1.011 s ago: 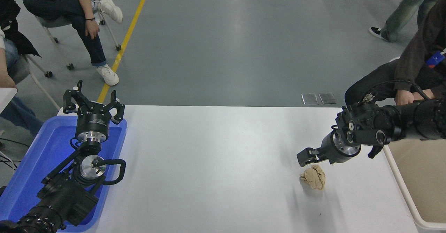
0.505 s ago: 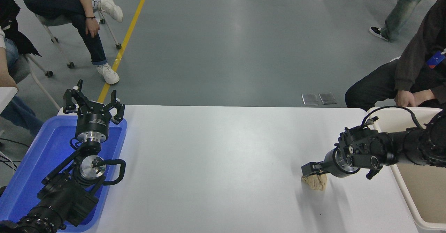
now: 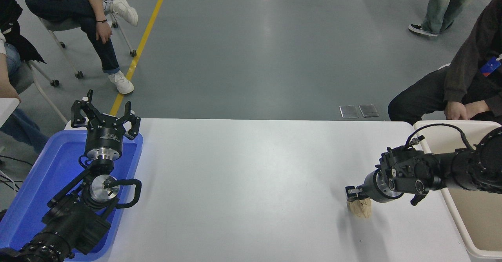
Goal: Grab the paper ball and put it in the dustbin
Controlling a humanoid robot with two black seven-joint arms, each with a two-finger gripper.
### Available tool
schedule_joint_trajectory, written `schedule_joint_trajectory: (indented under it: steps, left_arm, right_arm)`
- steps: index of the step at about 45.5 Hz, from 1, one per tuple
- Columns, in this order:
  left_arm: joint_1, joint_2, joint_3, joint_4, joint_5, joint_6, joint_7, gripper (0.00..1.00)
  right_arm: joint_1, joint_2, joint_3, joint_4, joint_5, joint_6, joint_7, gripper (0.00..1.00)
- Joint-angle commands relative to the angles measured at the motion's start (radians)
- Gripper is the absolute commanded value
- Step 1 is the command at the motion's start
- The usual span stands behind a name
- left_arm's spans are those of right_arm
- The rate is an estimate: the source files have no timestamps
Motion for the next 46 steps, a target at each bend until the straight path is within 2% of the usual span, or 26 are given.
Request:
schedule_joint_trajectory:
  steps: [1,11,18,33,46]
  left_arm:
    - [0.000,0.000,0.000,0.000,0.000,0.000,0.001,0.99]
    - [0.000,0.000,0.000,0.000,0.000,0.000,0.001,0.99]
    - [0.000,0.000,0.000,0.000,0.000,0.000,0.001,0.99]
    - [0.000,0.000,0.000,-0.001,0.000,0.000,0.001,0.99]
    - [0.000,0.000,0.000,0.000,0.000,0.000,0.001,0.99]
  right_arm:
    - [0.070,-0.039,-0.015,0.061,0.000,0.008,0.003,0.00]
    - [0.365,-0.157,-0.112,0.294,0.000,0.029,0.003,0.00]
    - [0.642,-0.223,-0.196,0.457,0.001,0.121,0.003,0.00]
    - [1.046,-0.220,-0.303,0.568,0.003,0.351,0.000,0.00]
    - [1.111,-0.205,-0.323,0.635,0.008,0.362,-0.010,0.00]
